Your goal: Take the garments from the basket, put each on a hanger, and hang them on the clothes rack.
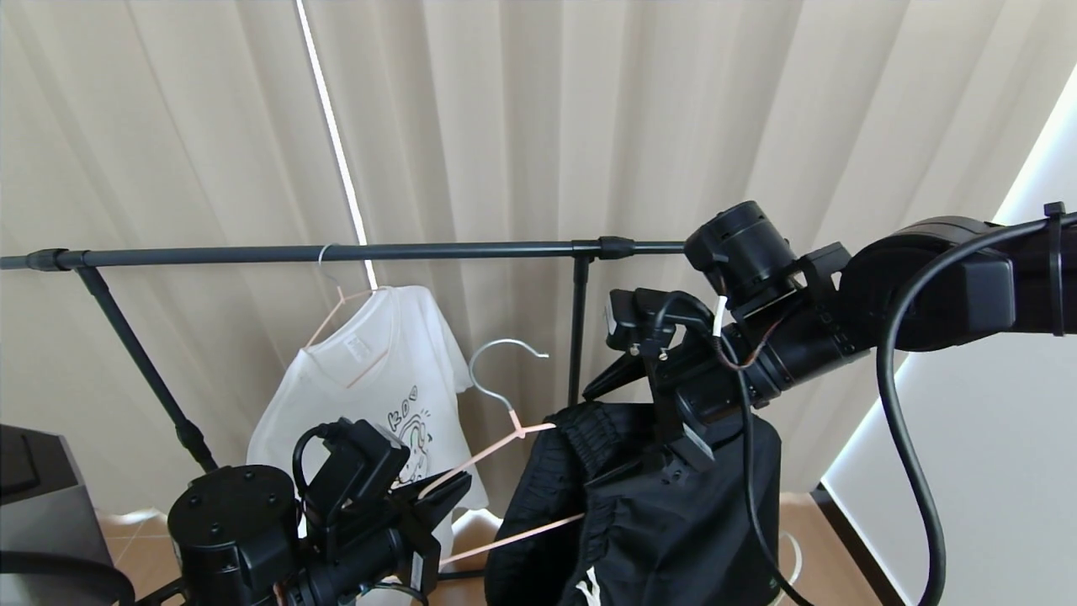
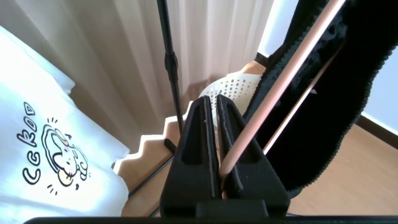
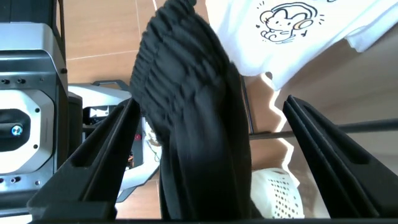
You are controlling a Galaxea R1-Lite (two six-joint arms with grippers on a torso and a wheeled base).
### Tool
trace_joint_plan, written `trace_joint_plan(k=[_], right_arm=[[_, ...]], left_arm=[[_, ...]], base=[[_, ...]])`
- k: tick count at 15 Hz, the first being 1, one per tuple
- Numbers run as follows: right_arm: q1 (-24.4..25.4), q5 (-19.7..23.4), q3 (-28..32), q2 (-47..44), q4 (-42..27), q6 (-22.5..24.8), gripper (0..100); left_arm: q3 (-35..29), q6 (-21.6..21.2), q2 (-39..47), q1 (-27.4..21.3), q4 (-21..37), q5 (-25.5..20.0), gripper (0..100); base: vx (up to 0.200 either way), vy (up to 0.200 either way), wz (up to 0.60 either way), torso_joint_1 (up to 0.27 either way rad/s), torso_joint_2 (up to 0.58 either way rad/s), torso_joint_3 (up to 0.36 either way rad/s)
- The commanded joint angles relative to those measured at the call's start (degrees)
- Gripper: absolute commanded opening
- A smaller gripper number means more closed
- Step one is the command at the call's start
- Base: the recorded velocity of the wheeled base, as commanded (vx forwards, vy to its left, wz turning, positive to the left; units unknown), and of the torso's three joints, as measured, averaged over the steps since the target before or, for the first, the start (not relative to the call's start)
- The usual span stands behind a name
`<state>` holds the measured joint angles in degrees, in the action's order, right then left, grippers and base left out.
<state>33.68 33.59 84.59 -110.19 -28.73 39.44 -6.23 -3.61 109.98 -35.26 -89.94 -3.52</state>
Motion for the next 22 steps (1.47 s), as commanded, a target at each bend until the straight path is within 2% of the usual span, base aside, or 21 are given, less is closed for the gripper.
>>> trace_joint_plan(k=[1, 5, 15, 16, 22], right_arm=[[0.59, -0.36, 1.45, -1.34, -0.27, 0.03, 100], [0.59, -2.56, 8.05, -2.49, -8.09, 0.03, 100], [0.51, -2.65, 9.36, -3.89, -8.44, 0.03, 100], [0.51, -2.65, 9.36, -3.89, -8.36, 0.11, 0], [0.51, -2.65, 9.19, -3.8, -8.44, 0.11, 0]], left_arm=[[-0.01, 0.0, -0.12, 0.01, -0.06, 0.01, 0], [0.16, -0.08, -0.38, -0.34, -0.06, 0.01, 0], [0.16, -0.08, -0.82, -0.43, -0.06, 0.01, 0], [0.16, -0.08, -0.82, -0.43, -0.06, 0.01, 0], [-0.19, 0.0, -0.82, -0.43, -0.06, 0.1, 0]], base=[[0.0, 0.0, 0.0, 0.0, 0.0, 0.0], [0.0, 0.0, 0.0, 0.0, 0.0, 0.0], [0.0, 0.0, 0.0, 0.0, 0.0, 0.0], [0.0, 0.0, 0.0, 0.0, 0.0, 0.0], [0.0, 0.0, 0.0, 0.0, 0.0, 0.0]])
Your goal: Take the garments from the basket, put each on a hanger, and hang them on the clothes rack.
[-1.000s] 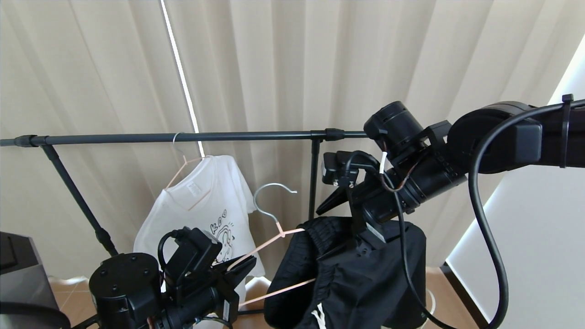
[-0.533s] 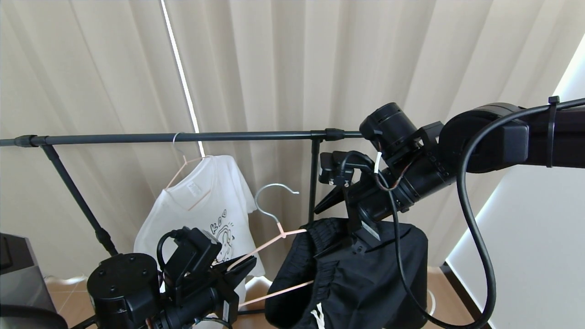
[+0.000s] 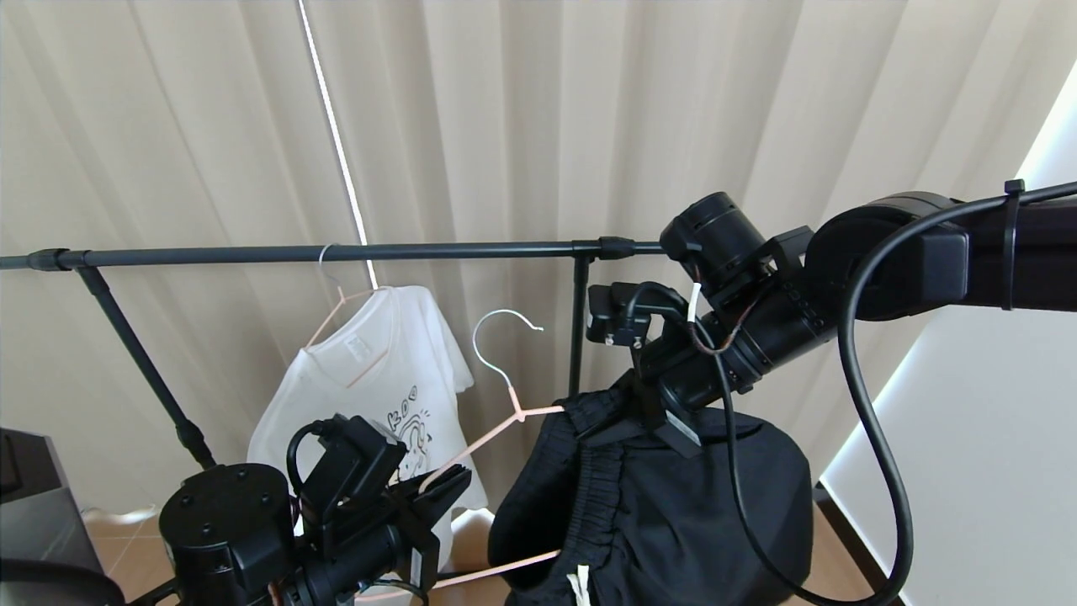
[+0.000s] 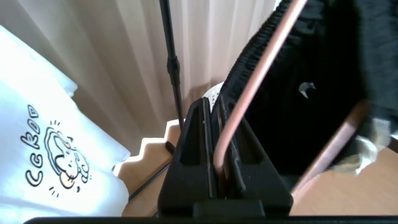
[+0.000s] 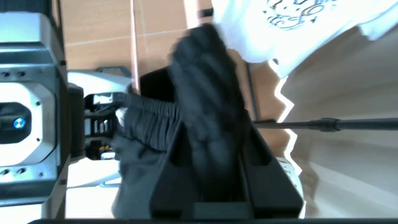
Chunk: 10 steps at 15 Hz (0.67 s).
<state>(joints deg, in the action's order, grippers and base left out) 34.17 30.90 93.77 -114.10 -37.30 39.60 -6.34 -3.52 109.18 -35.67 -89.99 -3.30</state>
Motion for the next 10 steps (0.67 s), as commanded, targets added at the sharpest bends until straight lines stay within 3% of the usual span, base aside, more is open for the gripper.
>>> trace_joint_plan(k=[1, 7, 8, 10], right_arm=[[0.02, 0.03, 0.01, 0.02, 0.13, -0.04, 0], [0.11, 0.12, -0.17, 0.64, -0.05, -0.04, 0], [0.11, 0.12, -0.25, 0.73, -0.05, -0.04, 0], [0.11, 0.03, -0.69, 1.43, -0.14, -0.04, 0]], left_arm=[[-0.16, 0.01, 0.07, 0.07, -0.01, -0.12, 0], [-0.16, -0.08, 0.07, 0.25, -0.01, 0.05, 0], [-0.16, -0.08, 0.07, 0.34, -0.01, 0.05, 100], [0.01, -0.17, -0.02, 0.43, -0.01, -0.12, 100]], base=[[0.0, 0.0, 0.0, 0.0, 0.0, 0.0], [0.0, 0.0, 0.0, 0.0, 0.0, 0.0], [0.0, 0.0, 0.0, 0.0, 0.0, 0.0], [0.0, 0.0, 0.0, 0.0, 0.0, 0.0]])
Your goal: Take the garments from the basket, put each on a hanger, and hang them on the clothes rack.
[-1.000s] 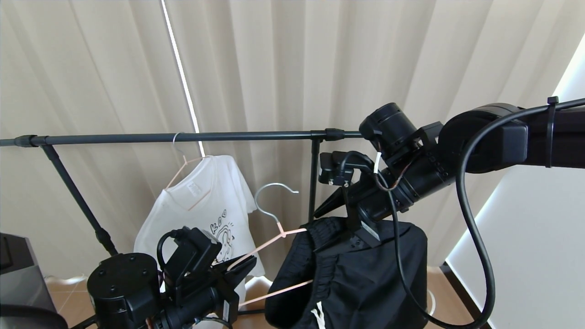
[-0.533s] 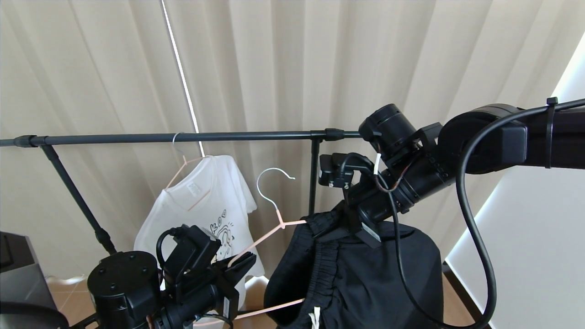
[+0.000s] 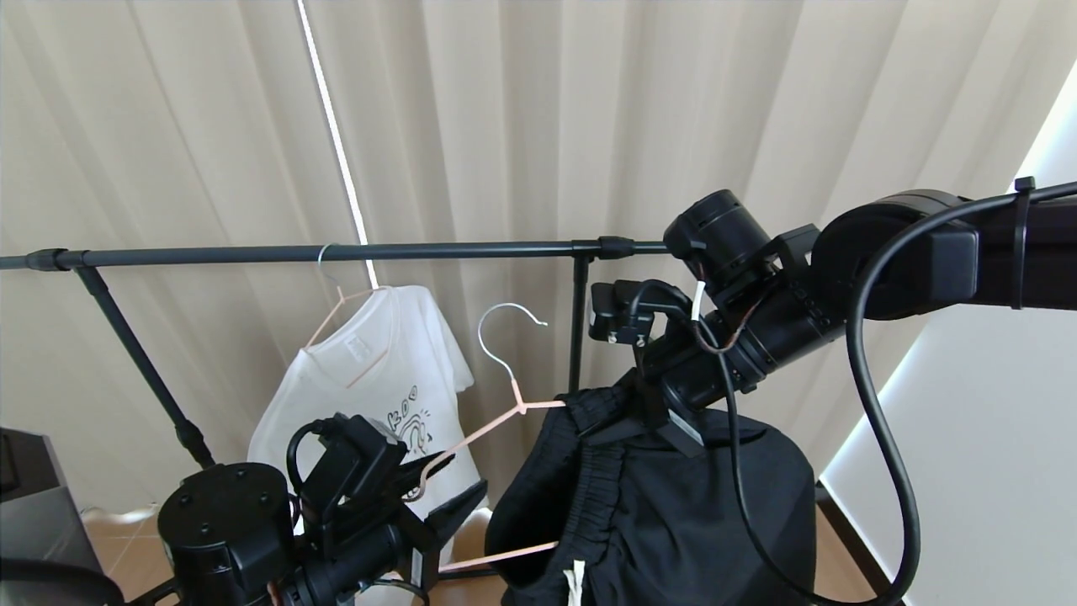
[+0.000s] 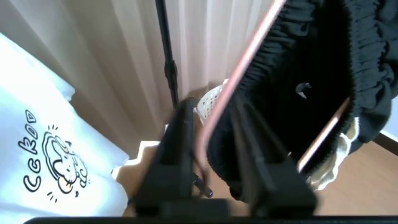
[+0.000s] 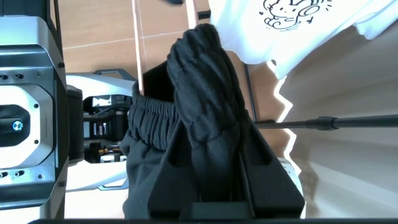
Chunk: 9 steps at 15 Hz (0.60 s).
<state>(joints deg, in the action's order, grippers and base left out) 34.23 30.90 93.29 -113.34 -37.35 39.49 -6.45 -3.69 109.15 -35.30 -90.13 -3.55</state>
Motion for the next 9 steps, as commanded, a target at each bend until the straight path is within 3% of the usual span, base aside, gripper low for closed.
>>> trace_joint_plan(k=[1, 3, 9], right_arm=[[0.05, 0.03, -0.83, 1.28, 0.0, 0.07, 0], [-0.04, 0.03, -2.33, 2.51, 0.0, 0.07, 0], [-0.74, -1.37, -4.17, 4.97, 0.7, 0.07, 0]], left_arm=[[0.03, -0.09, 0.01, 0.15, 0.12, 0.03, 100], [-0.14, 0.35, -0.7, 1.64, 0.12, -0.93, 100], [0.91, 4.84, -6.85, 8.76, 0.12, -14.65, 100]], base=[[0.0, 0.0, 0.0, 0.0, 0.0, 0.0], [0.0, 0.0, 0.0, 0.0, 0.0, 0.0], [0.0, 0.0, 0.0, 0.0, 0.0, 0.0]])
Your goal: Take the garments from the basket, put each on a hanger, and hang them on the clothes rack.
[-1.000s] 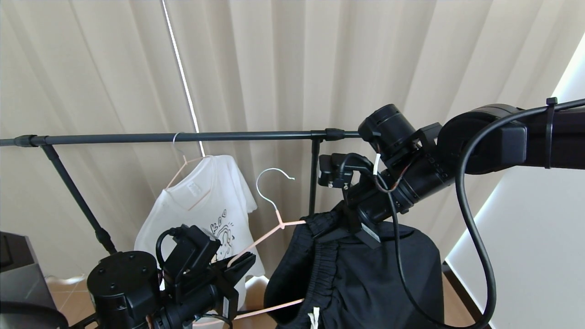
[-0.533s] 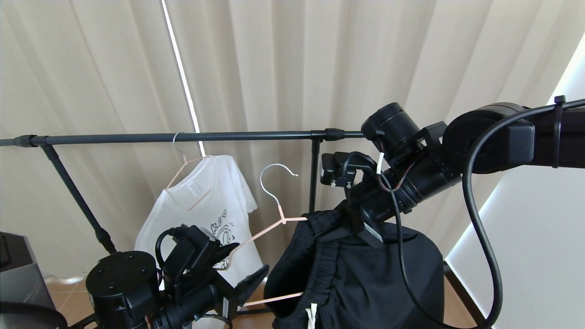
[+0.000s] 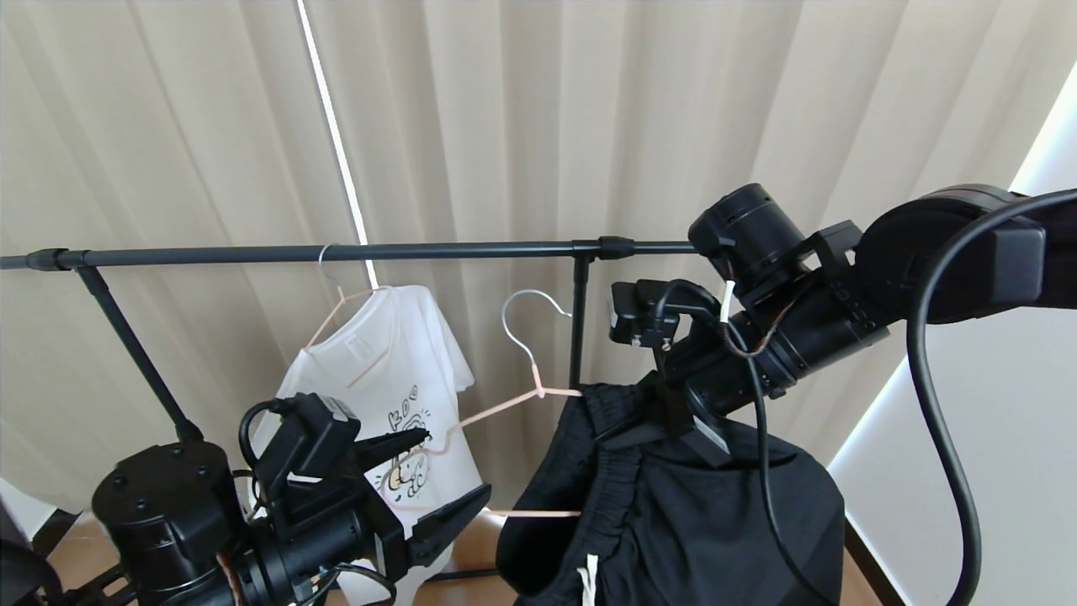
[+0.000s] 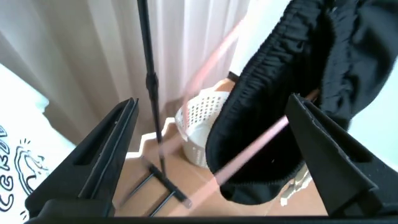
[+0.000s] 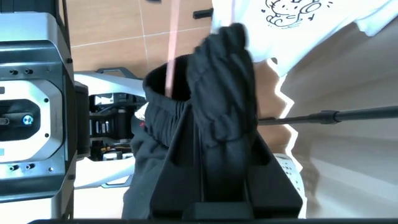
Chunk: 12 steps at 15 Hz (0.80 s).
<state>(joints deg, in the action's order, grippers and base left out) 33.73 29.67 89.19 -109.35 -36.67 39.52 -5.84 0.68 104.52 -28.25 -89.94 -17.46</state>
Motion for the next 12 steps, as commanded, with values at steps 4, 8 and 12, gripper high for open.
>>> trace_joint_plan(k=[4, 8, 12], right_arm=[[-1.39, -1.02, -1.3, 3.79, 0.19, 0.12, 0], [-1.39, -5.5, -14.92, 11.0, 13.64, 0.2, 0], [-1.91, -12.62, -39.35, 17.42, 43.88, 0.91, 0]], left_arm=[[1.27, 4.59, -5.21, 7.94, -0.06, -12.69, 100], [-1.1, 7.93, -3.01, 8.38, -0.06, -13.83, 100], [-8.49, 7.93, -3.18, 6.27, 14.53, -7.5, 100]], base=[[0.0, 0.0, 0.0, 0.0, 0.0, 0.0], [0.0, 0.0, 0.0, 0.0, 0.0, 0.0], [0.0, 0.0, 0.0, 0.0, 0.0, 0.0]])
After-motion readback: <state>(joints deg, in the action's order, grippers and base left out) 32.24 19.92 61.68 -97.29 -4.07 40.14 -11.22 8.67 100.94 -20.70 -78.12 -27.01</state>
